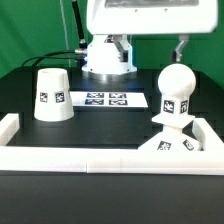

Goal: Assemble lamp

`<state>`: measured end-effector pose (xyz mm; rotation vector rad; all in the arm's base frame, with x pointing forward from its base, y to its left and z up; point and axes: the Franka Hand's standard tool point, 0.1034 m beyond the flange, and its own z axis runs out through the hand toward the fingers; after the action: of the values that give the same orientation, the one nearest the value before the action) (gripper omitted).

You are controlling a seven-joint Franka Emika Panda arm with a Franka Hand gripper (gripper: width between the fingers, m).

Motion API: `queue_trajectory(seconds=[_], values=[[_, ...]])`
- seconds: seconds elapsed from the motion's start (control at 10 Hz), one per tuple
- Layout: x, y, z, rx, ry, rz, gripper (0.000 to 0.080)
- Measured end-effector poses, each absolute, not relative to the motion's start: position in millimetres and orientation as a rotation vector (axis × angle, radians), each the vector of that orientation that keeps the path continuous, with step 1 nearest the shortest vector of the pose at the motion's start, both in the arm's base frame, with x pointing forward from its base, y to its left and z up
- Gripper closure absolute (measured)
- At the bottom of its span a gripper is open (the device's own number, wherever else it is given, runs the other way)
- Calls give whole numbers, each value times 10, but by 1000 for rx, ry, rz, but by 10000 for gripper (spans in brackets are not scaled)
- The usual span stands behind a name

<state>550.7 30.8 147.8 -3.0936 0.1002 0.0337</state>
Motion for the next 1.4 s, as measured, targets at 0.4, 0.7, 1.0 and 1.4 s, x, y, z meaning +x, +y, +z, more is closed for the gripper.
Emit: queue_trajectory(seconds=[0.4, 0.7, 1.0, 1.4], values=[[5505, 0, 1490, -3096, 179, 21, 101], [5503, 9, 1481, -3096, 169, 23, 101], [5455, -29, 1453, -3095, 203, 35, 101], [5248, -478, 1364, -3106, 288, 67, 101]])
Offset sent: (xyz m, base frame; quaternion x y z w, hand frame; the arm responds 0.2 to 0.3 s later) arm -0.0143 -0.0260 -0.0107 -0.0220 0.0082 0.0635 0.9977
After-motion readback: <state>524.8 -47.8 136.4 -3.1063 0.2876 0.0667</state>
